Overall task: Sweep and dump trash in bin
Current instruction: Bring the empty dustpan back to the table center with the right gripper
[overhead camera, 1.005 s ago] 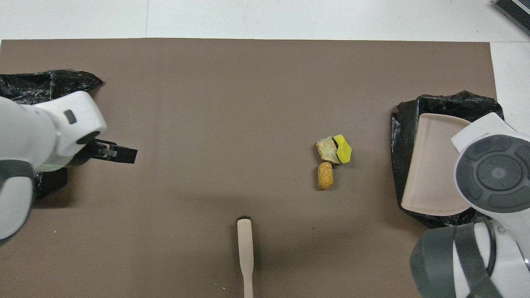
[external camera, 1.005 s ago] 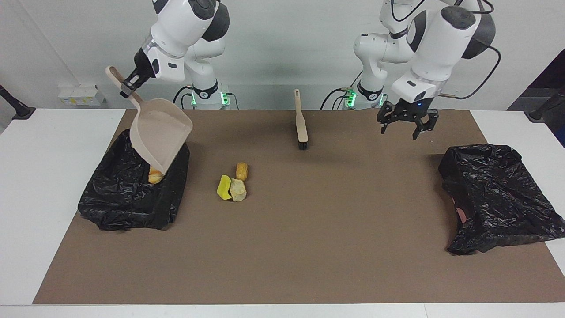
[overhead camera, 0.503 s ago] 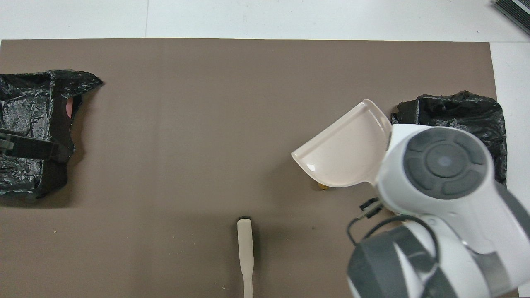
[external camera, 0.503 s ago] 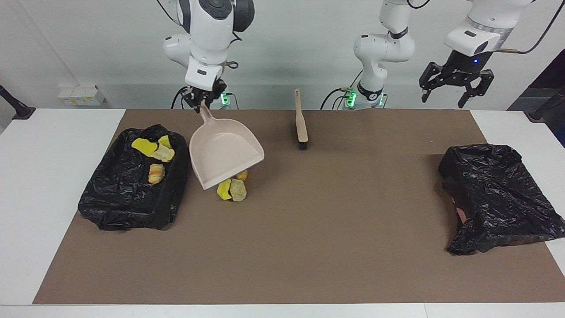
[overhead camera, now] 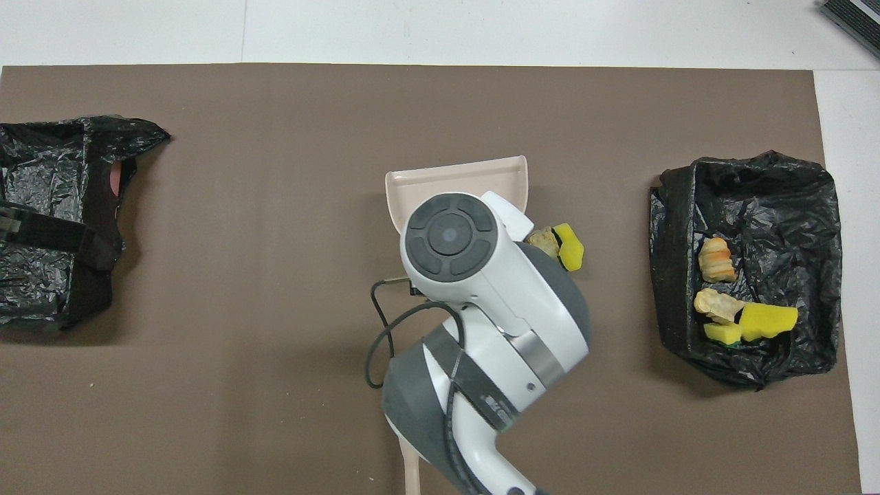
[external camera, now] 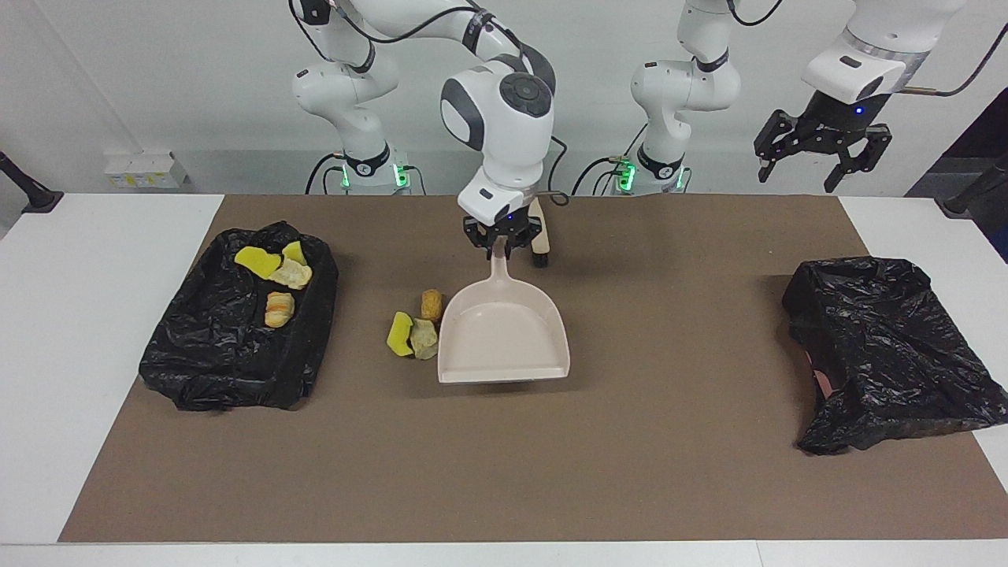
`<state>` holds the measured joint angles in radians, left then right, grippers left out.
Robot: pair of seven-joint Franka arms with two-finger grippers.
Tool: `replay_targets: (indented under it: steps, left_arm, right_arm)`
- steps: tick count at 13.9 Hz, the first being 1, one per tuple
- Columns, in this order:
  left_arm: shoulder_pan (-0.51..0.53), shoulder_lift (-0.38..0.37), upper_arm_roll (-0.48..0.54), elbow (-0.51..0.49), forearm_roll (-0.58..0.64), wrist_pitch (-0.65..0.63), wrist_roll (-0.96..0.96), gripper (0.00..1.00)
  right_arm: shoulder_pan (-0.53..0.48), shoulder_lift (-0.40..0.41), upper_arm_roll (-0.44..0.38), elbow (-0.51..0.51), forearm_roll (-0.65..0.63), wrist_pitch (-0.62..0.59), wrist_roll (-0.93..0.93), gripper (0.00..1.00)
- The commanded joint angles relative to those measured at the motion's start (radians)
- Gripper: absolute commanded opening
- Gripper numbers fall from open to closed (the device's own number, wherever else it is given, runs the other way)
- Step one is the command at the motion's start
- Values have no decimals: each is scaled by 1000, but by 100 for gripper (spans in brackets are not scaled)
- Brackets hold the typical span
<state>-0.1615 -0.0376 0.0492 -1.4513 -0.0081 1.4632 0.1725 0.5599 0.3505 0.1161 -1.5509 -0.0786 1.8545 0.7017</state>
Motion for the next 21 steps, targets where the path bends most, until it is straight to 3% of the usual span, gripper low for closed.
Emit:
replay_targets:
  steps: [1,5,11,12,14,15,16,17,21]
  left_arm:
    - [49,12,-28,31,-3,-24,1,100]
    - [123,7,-97,25,-7,-26,2,100]
    - [112,2,-100,22,-6,-27,-1,100]
    - [115,1,-100,20,-7,-30,-1,100]
    - [117,-4,-100,14,-7,-29,-2,100]
    - [117,-8,-100,9,-6,-30,-1,100]
    - [117,-10,-100,5,-6,-30,-1,100]
    - [117,-11,-100,5,-6,-30,-2,100]
    - [114,-11,-100,5,-6,-24,-2,100]
  right_arm:
    - [55,120,-6,72,29,144,76,0]
    - [63,150,-4,43,33,232,71,0]
    - [72,156,-4,-46,16,311,58,2]
    - [69,156,-4,-54,26,327,58,24]
    - [63,148,-3,-84,33,344,55,49]
    - [63,145,-3,-89,33,341,41,65]
    - [61,145,-3,-89,33,339,24,87]
    - [61,145,-3,-84,31,335,16,100]
    - [9,95,-10,-81,14,278,21,100]
